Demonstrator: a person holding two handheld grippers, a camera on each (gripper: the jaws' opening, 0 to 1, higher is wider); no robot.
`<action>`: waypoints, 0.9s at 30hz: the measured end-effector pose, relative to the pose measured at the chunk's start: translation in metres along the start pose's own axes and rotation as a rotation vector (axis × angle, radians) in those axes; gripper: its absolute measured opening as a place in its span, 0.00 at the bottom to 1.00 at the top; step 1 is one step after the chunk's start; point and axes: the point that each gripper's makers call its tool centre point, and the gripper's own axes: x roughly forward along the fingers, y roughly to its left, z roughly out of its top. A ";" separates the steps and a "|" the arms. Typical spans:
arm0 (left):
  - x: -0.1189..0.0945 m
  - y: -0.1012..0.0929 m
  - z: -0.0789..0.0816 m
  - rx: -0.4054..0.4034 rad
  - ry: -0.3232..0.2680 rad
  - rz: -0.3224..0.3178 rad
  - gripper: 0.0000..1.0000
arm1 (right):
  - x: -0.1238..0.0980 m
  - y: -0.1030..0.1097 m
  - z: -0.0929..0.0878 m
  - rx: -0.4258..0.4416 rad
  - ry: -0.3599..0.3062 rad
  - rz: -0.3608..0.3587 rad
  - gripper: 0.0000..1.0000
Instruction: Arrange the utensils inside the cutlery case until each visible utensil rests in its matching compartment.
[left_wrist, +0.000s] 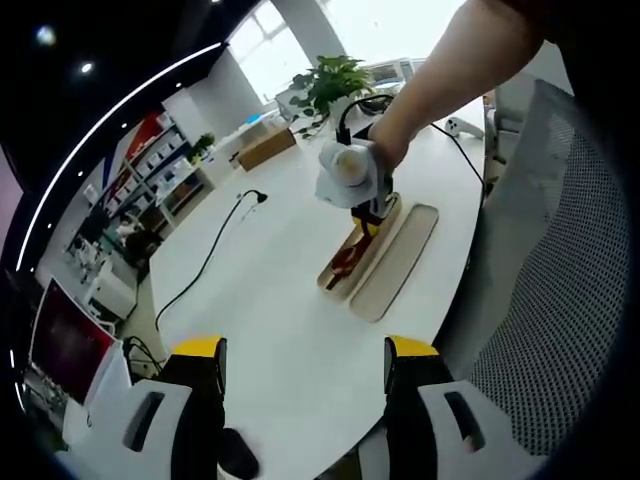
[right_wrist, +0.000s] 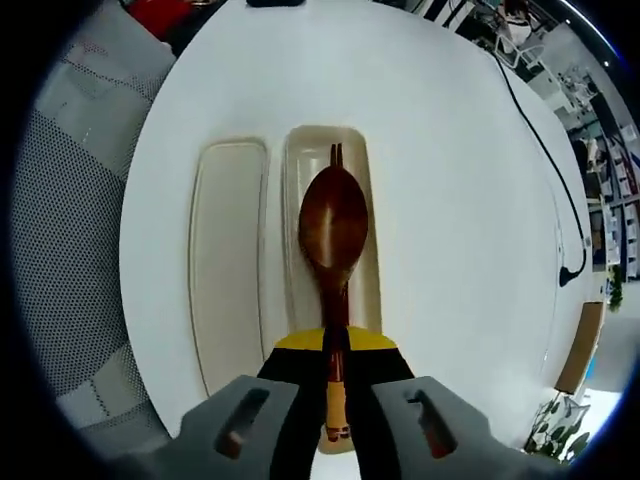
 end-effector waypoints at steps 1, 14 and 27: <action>0.000 0.000 0.000 0.001 0.001 0.000 0.65 | 0.000 0.000 0.000 -0.003 -0.002 -0.004 0.01; 0.001 0.000 0.000 -0.001 0.001 0.000 0.65 | 0.000 -0.002 -0.001 0.045 -0.044 -0.005 0.04; 0.000 0.000 0.001 0.007 -0.001 -0.001 0.65 | -0.022 -0.009 -0.032 0.155 -0.069 -0.056 0.16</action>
